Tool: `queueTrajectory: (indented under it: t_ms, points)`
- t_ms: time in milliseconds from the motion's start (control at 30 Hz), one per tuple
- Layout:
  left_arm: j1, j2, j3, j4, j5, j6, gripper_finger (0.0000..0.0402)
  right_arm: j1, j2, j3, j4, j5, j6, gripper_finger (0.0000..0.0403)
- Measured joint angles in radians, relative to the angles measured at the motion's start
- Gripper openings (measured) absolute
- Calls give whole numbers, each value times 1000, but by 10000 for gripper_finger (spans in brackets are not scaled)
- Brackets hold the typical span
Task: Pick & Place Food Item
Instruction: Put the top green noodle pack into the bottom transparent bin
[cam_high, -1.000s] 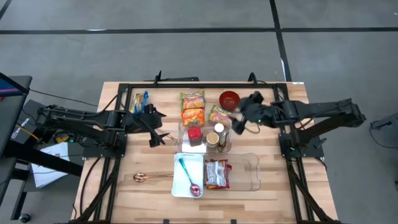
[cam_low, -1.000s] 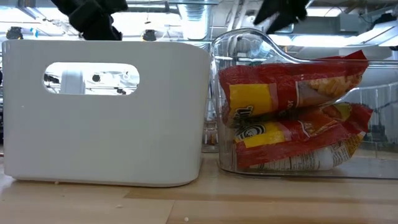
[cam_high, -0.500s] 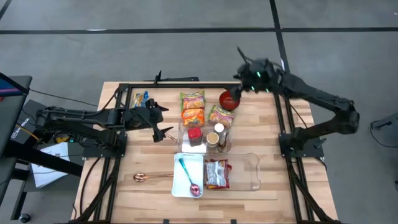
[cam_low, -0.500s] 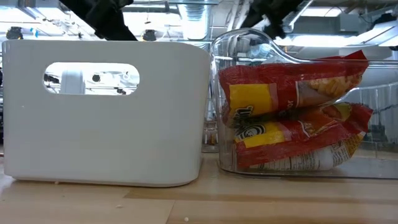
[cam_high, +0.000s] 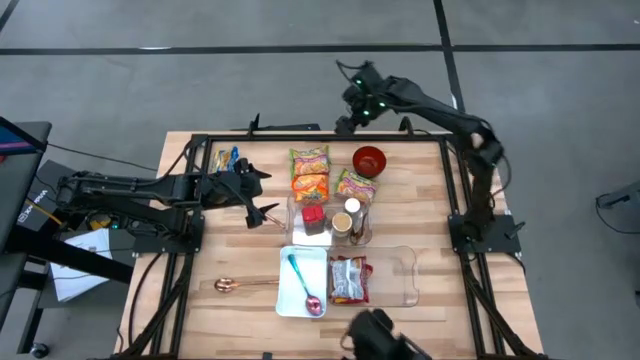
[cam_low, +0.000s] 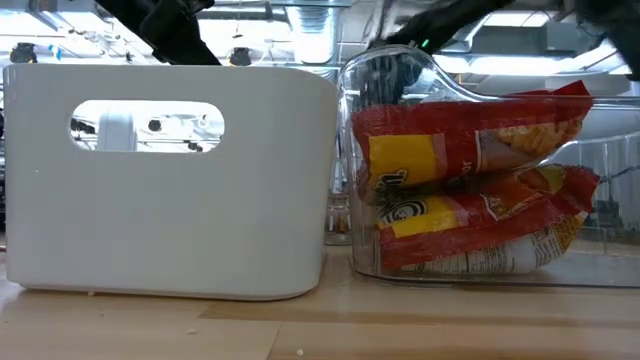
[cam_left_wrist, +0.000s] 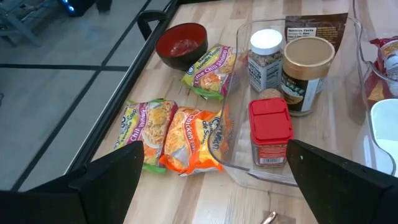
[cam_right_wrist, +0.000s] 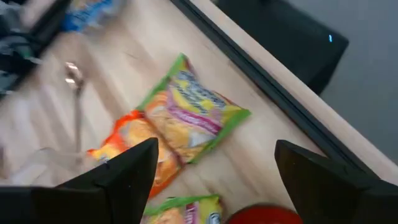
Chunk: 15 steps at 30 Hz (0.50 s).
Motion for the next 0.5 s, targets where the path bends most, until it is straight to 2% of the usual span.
queueTrajectory:
  t_ms: [100,233,367,500]
  points:
    - [0,0,0,-1,0,0,386,-9,121,103,-61,-5,-40,315]
    - [0,0,0,-11,0,-1,386,18,240,234,-135,-20,-189,314]
    - [0,0,0,-17,0,-23,386,58,300,319,-191,-17,-397,314]
    - [0,0,0,-41,1,-42,386,93,320,328,-172,17,-577,314]
